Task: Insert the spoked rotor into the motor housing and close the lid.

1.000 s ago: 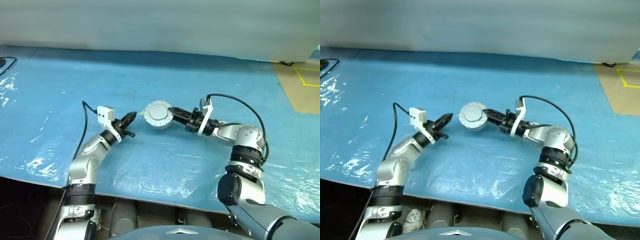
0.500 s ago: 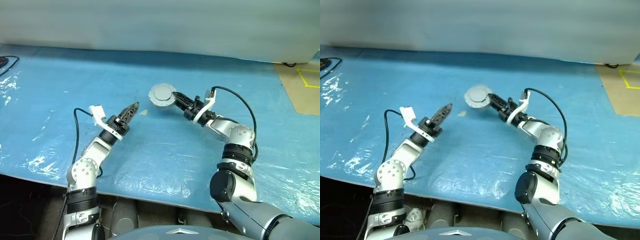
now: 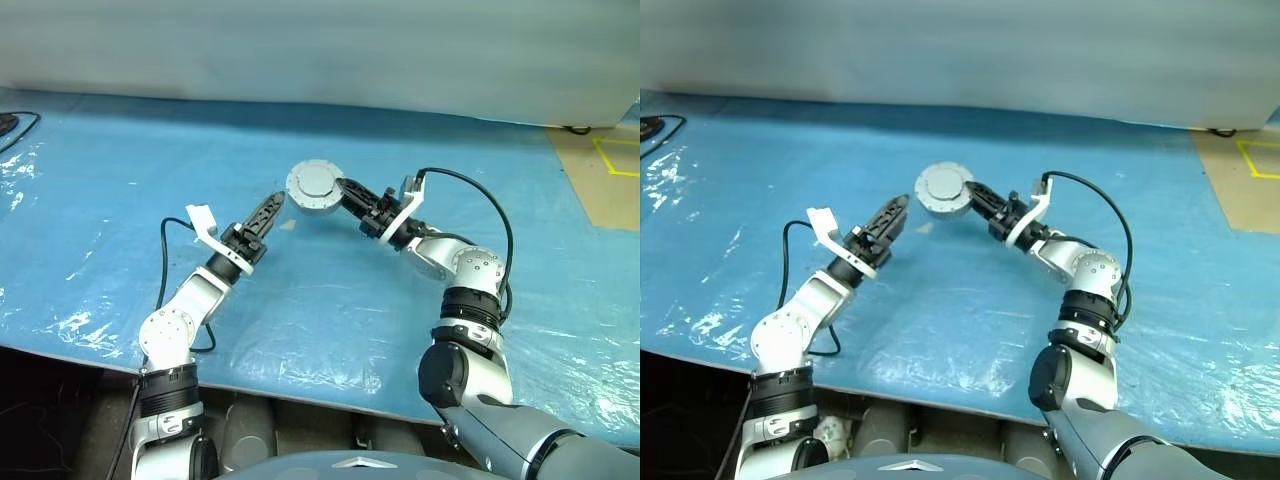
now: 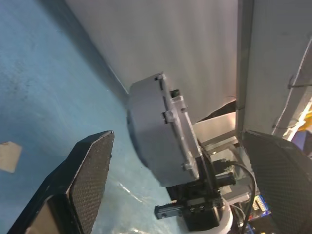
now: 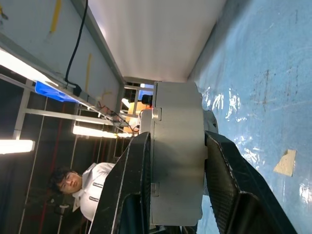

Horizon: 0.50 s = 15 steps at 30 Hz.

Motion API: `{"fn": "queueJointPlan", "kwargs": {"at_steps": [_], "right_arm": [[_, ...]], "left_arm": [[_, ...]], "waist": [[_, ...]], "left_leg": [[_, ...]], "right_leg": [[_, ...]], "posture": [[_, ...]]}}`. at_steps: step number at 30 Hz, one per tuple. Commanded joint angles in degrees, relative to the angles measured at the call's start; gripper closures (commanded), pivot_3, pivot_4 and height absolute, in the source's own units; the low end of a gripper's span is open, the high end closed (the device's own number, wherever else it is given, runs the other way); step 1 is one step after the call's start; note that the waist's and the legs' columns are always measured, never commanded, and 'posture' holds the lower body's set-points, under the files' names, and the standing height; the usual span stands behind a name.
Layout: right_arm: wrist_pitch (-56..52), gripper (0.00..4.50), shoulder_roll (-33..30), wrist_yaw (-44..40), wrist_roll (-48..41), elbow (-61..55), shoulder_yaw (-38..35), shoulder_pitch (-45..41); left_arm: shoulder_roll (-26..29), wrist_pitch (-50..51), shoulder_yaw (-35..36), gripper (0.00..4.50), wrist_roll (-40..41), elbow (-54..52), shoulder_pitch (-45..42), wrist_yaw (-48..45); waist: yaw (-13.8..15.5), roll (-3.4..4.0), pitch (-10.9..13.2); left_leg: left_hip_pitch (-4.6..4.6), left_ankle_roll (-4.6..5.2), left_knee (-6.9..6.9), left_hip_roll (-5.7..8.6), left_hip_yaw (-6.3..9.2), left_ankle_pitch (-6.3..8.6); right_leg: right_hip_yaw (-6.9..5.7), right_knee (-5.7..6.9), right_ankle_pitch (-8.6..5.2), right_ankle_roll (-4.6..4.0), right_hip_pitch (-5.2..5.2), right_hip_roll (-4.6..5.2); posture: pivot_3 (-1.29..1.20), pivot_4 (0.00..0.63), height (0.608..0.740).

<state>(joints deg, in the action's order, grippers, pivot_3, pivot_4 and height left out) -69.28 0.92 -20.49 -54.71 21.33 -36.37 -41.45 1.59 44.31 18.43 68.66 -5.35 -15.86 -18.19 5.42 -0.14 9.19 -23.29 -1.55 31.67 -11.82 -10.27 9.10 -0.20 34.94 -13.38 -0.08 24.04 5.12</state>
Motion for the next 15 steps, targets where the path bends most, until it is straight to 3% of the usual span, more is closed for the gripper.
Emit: {"fn": "queueJointPlan", "kwargs": {"at_steps": [1, 15], "right_arm": [[-0.70, 3.29, 0.25, -1.87, -4.61, -4.25, 1.74, -0.14], [-0.49, 3.29, -0.11, -2.75, -7.43, -7.02, 6.32, 2.24]], "left_arm": [[0.03, 0.81, -0.89, 0.06, 1.83, -1.11, -0.83, 0.05], [-0.46, -1.51, -3.12, 0.06, -2.73, 1.56, -1.63, -1.23]], "waist": [[0.01, 0.00, 0.00], [0.04, 0.00, 0.00]], "left_leg": [[0.00, 0.00, 0.01, 0.00, 0.01, 0.00], [-0.03, 0.00, 0.45, 0.00, 0.17, 0.00]], "right_leg": [[0.00, 0.01, 0.00, 0.00, 0.00, 0.00], [-0.01, 0.22, 0.06, 0.10, -0.12, 0.01]], "posture": [[0.00, 0.150, 0.740], [0.00, 0.150, 0.740]]}}
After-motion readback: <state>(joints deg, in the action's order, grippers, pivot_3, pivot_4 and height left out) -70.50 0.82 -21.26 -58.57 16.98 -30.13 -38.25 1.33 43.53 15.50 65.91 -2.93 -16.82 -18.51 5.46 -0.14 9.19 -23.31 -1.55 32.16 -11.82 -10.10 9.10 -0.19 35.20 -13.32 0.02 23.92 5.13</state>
